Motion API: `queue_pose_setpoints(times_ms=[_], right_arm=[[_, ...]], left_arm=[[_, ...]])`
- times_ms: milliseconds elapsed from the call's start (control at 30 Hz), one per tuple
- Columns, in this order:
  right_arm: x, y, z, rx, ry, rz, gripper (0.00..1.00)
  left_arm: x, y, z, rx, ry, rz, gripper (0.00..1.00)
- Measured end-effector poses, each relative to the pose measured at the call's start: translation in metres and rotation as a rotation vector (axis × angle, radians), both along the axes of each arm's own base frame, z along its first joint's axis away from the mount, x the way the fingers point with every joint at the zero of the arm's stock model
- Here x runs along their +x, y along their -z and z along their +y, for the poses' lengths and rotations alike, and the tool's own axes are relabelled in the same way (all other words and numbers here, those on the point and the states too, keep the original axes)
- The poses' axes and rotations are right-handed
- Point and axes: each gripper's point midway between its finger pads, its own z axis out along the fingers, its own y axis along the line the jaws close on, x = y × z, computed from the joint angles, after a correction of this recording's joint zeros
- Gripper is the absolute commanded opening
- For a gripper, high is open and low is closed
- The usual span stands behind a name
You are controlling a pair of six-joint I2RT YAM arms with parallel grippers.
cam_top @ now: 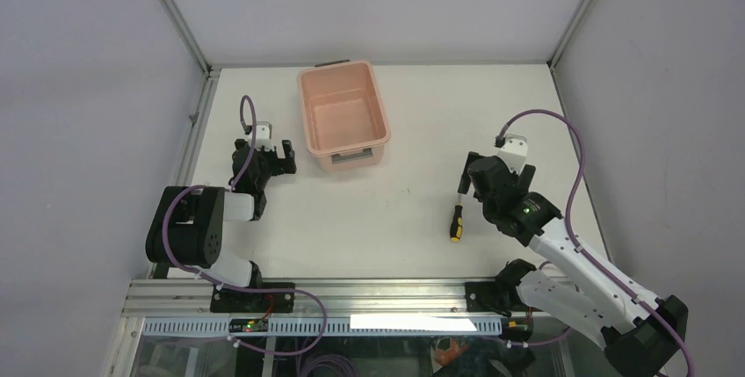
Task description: Put the screwdriver in the bin
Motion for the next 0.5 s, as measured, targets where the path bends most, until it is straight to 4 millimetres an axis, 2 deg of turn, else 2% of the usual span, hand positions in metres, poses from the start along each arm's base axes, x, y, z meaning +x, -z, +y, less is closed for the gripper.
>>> queue_pose_setpoints(times_ms=[267, 500], right_arm=[[-0.002, -0.003, 0.002, 0.025, 0.008, 0.009, 0.99], [-0.006, 0.003, 0.027, 0.114, -0.087, 0.072, 0.99]], left_arm=[[0.000, 0.000, 0.000, 0.000, 0.000, 0.000, 0.99], [0.000, 0.000, 0.000, 0.000, 0.000, 0.000, 0.99]])
